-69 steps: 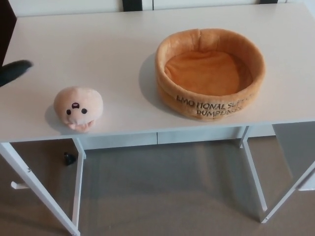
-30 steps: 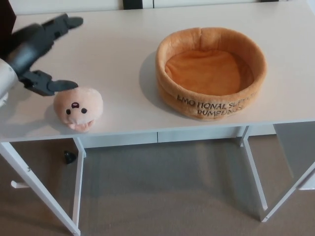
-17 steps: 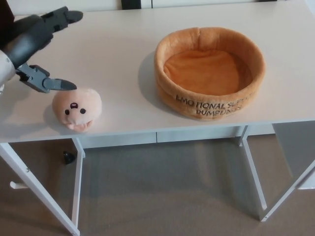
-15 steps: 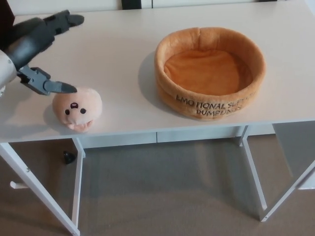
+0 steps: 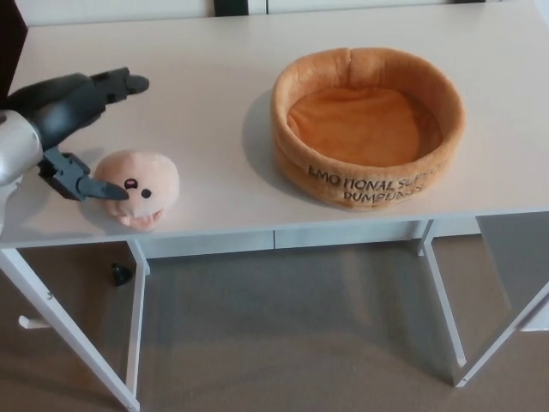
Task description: The robot walks towards a table in front, picks a dumpling toy with left hand and puts it in an orange round plate
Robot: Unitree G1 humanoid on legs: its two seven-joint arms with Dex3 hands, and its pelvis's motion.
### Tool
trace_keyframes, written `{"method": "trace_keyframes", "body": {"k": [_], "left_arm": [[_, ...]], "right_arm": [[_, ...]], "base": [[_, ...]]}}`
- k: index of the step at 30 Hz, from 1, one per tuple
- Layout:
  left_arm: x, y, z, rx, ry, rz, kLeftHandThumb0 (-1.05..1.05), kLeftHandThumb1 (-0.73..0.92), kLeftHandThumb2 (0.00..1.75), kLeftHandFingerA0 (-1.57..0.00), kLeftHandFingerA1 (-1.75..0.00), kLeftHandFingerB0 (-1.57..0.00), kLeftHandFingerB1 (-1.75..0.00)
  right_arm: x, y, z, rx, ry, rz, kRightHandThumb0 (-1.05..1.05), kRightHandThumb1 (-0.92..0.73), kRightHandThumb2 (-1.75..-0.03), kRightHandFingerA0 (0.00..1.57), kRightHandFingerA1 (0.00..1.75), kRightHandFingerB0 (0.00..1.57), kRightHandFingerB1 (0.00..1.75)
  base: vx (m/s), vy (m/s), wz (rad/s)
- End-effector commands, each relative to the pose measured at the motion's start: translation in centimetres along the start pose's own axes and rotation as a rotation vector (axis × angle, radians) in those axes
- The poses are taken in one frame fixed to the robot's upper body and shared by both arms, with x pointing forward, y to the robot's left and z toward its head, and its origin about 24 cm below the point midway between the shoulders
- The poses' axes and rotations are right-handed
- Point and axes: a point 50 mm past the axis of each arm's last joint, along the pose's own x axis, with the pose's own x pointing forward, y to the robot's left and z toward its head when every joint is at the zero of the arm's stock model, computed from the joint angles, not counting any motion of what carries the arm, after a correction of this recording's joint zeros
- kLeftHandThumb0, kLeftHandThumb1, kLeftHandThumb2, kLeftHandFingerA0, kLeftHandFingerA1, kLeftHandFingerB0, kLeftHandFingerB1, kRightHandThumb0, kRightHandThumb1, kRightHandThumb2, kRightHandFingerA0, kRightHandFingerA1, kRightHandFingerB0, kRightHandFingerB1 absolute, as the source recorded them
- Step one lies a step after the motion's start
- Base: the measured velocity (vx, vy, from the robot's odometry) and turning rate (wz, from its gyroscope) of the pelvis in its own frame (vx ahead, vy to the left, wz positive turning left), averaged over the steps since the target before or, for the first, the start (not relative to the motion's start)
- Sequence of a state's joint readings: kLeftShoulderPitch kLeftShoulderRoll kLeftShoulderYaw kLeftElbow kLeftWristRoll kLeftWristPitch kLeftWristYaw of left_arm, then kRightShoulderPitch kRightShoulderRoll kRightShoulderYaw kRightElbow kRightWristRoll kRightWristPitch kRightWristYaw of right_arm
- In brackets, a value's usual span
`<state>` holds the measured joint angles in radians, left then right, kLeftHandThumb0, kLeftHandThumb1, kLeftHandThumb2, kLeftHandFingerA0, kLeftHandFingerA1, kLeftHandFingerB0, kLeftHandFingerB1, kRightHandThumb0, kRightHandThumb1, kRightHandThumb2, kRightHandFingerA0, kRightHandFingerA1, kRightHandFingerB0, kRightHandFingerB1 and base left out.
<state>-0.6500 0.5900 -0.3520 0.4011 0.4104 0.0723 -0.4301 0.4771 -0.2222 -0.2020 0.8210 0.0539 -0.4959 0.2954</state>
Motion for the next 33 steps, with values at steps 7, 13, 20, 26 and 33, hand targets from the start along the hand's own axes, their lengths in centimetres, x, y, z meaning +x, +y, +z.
{"method": "trace_keyframes", "body": {"k": [7,13,20,26,33], "left_arm": [[0.9,-3.0,-2.0,0.002,0.129,-0.083,-0.44,0.31,0.71,0.00,-0.21,0.00,-0.28],[1.3,-3.7,-1.7,-0.032,0.109,-0.089,-0.43,0.31,0.69,-0.01,-0.21,0.00,-0.27],[1.7,-4.0,-1.1,-0.004,0.099,-0.099,-0.49,0.35,0.71,-0.03,-0.22,0.00,-0.20],[2.0,-4.5,-0.7,-0.020,0.085,-0.090,-0.44,0.33,0.70,-0.07,-0.26,0.00,-0.26],[2.0,-4.9,-0.6,-0.020,0.077,-0.078,-0.45,0.34,0.69,-0.07,-0.25,-0.01,-0.24]], "right_arm": [[0.1,-0.3,0.2,-0.014,-0.011,0.000,-0.36,-0.44,-0.53,0.51,0.46,0.35,0.36],[0.1,-0.3,0.3,0.004,-0.003,0.010,-0.31,-0.45,-0.53,0.49,0.47,0.33,0.35],[0.3,-0.3,0.5,0.007,-0.019,0.003,-0.34,-0.45,-0.53,0.57,0.50,0.34,0.36],[0.4,-0.3,0.6,0.010,-0.016,0.001,-0.36,-0.44,-0.53,0.52,0.48,0.34,0.36],[0.5,-0.3,0.7,0.002,-0.018,-0.002,-0.37,-0.44,-0.53,0.55,0.48,0.35,0.36]], "base": [[0.00,0.000,0.00],[0.00,0.000,0.00],[0.00,0.000,0.00],[0.00,0.000,0.00],[0.00,0.000,0.00]]}}
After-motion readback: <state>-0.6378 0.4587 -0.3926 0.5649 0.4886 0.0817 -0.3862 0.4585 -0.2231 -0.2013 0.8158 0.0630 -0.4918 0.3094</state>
